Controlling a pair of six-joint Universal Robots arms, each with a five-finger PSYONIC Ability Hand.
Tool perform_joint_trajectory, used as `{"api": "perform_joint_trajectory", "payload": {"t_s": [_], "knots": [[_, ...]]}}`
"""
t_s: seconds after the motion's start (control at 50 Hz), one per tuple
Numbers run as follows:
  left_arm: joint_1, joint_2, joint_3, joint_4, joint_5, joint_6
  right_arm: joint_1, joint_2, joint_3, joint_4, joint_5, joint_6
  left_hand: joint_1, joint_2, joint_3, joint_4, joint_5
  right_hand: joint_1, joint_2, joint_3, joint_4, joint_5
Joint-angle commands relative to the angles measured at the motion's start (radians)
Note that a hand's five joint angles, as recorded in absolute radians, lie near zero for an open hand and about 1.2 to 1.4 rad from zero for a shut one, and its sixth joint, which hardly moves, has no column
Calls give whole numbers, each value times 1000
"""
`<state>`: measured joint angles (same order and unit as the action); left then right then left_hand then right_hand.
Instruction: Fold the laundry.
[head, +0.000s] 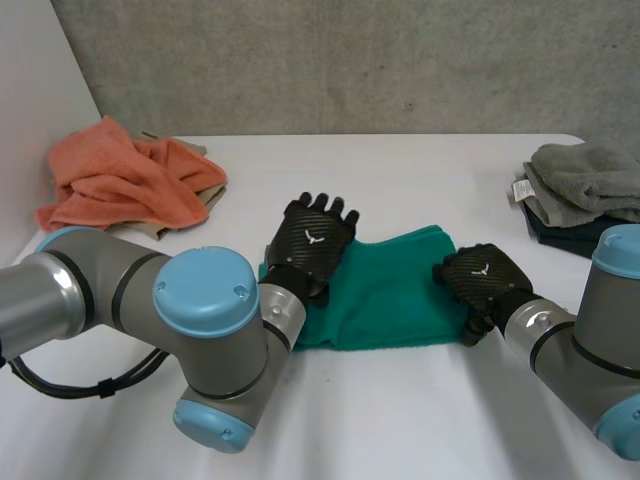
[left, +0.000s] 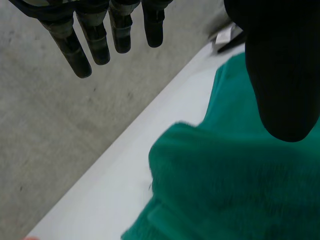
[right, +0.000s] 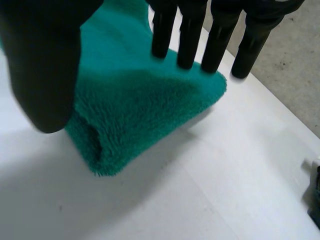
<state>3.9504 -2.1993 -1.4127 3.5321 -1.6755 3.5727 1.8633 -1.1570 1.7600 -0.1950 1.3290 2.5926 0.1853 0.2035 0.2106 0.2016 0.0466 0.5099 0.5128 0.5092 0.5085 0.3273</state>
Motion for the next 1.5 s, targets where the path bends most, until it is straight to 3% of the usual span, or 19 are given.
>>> {"api": "perform_joint_trajectory", "payload": {"t_s": [0.02, 0.18, 0.28, 0.38, 0.46, 0.56, 0.58, 0.64, 0.68, 0.74, 0.82, 0.84, 0.94, 1.02, 1.12, 1.2, 1.28, 1.36, 1.5], "knots": [[32, 45, -63, -2, -70, 1, -19, 20, -8, -53, 15, -80, 5, -13, -21, -12, -31, 885, 882, 886, 887, 893], [92, 237, -216, -1, -76, -8, 13, 17, -53, -124, 79, -334, -4, -22, -29, -20, -40, 886, 883, 887, 888, 894], [128, 345, -294, -1, -76, -12, 192, 28, -125, -138, 82, -428, -7, -25, -32, -23, -43, 886, 883, 887, 888, 894], [188, 435, -359, -1, -75, -14, 373, 66, -169, -228, -15, -462, -10, -28, -35, -26, -46, 886, 883, 887, 888, 894], [217, 472, -399, 1, -72, -15, 453, 153, -174, -300, -143, -483, -10, -28, -35, -26, -46, 886, 883, 887, 888, 894], [222, 472, -405, 2, -72, -17, 513, 266, -220, -313, -202, -483, -10, -28, -35, -26, -46, 886, 883, 887, 888, 894], [224, 472, -404, 2, -72, -15, 513, 273, -234, -310, -194, -479, -10, -28, -35, -26, -46, 886, 883, 887, 888, 894], [225, 467, -391, 8, -70, -17, 516, 263, -257, -301, -128, -439, -10, -28, -35, -26, -46, 54, 51, 54, 55, 62], [227, 469, -382, 10, -70, -17, 511, 234, -255, -294, -67, -360, -10, -28, -35, -26, -46, -335, -338, -335, -334, -327], [224, 461, -338, 11, -70, -20, 481, 182, -246, -290, -31, -208, -10, -28, -35, -26, -46, -335, -338, -335, -334, -327], [210, 435, -263, 10, -69, -66, 399, 41, -212, -281, -22, 126, -10, -28, -35, -26, -46, -335, -338, -335, -334, -327], [207, 426, -249, 10, -69, -83, 375, -4, -205, -253, -24, 264, -10, -28, -35, -26, -46, -335, -338, -335, -334, -327], [115, 318, -125, -9, -46, -205, 252, -61, -226, -77, -39, 526, -10, -28, -35, -26, -46, -335, -338, -335, -334, -327], [53, 212, -45, -67, -24, -255, 186, -14, -295, 80, -47, 543, -7, -25, -32, -23, -43, -335, -338, -335, -334, -327], [36, 78, 38, -185, -30, -267, 178, 126, -418, 230, -53, 518, -1, -19, -26, -17, -37, -335, -338, -335, -334, -327], [39, 1, 70, -260, -64, -264, 180, 227, -499, 305, -92, 492, 14, -5, -12, -3, -22, -335, -338, -335, -334, -327], [50, -34, 77, -309, -159, -252, 181, 307, -534, 310, -122, 445, 14, -5, -12, -3, -22, -335, -338, -335, -334, -327], [59, -36, 64, -318, -177, -250, 183, 362, -563, 312, -96, 350, 16, -2, -9, 0, -19, -335, -338, -335, -334, -327], [58, -20, 64, -354, -162, -213, 185, 332, -565, 307, 1, 207, 40, 22, 15, 24, 4, -335, -338, -335, -334, -327]]}}
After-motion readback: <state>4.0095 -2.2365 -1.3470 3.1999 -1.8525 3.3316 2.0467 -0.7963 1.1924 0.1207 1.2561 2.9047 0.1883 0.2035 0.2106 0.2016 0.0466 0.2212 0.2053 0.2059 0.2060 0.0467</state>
